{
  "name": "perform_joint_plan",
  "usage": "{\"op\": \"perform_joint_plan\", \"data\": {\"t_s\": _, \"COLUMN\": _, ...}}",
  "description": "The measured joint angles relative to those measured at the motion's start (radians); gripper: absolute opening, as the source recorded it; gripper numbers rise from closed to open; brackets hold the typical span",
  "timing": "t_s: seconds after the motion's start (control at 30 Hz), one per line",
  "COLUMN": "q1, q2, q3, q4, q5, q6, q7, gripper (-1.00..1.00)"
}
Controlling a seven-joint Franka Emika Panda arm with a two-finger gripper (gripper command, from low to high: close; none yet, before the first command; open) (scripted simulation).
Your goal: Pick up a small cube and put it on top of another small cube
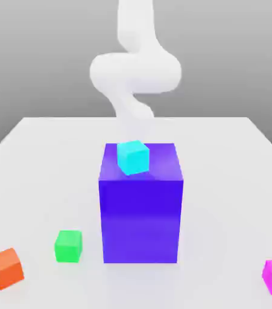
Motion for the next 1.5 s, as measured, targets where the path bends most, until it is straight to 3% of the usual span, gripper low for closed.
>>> {"op": "perform_joint_plan", "data": {"t_s": 0.3, "q1": 0.211, "q2": 0.335, "q3": -0.041, "q4": 0.001, "q5": 0.100, "q6": 0.094, "q7": -0.363, "gripper": 0.00}}
{"op": "perform_joint_plan", "data": {"t_s": 0.6, "q1": 0.348, "q2": 0.660, "q3": 0.009, "q4": 0.002, "q5": 0.150, "q6": 0.190, "q7": -0.684, "gripper": 0.00}}
{"op": "perform_joint_plan", "data": {"t_s": 1.1, "q1": 0.492, "q2": 1.182, "q3": 0.050, "q4": 0.023, "q5": -0.062, "q6": 0.426, "q7": -0.907, "gripper": 0.00}}
{"op": "perform_joint_plan", "data": {"t_s": 1.13, "q1": 0.494, "q2": 1.212, "q3": 0.049, "q4": 0.029, "q5": -0.064, "q6": 0.449, "q7": -0.906, "gripper": -1.00}}
{"op": "perform_joint_plan", "data": {"t_s": 1.37, "q1": 0.494, "q2": 1.216, "q3": 0.049, "q4": 0.030, "q5": -0.065, "q6": 0.449, "q7": -0.906, "gripper": -1.00}}
{"op": "perform_joint_plan", "data": {"t_s": 1.5, "q1": 0.491, "q2": 1.093, "q3": 0.053, "q4": 0.003, "q5": -0.054, "q6": 0.353, "q7": -0.913, "gripper": -1.00}}
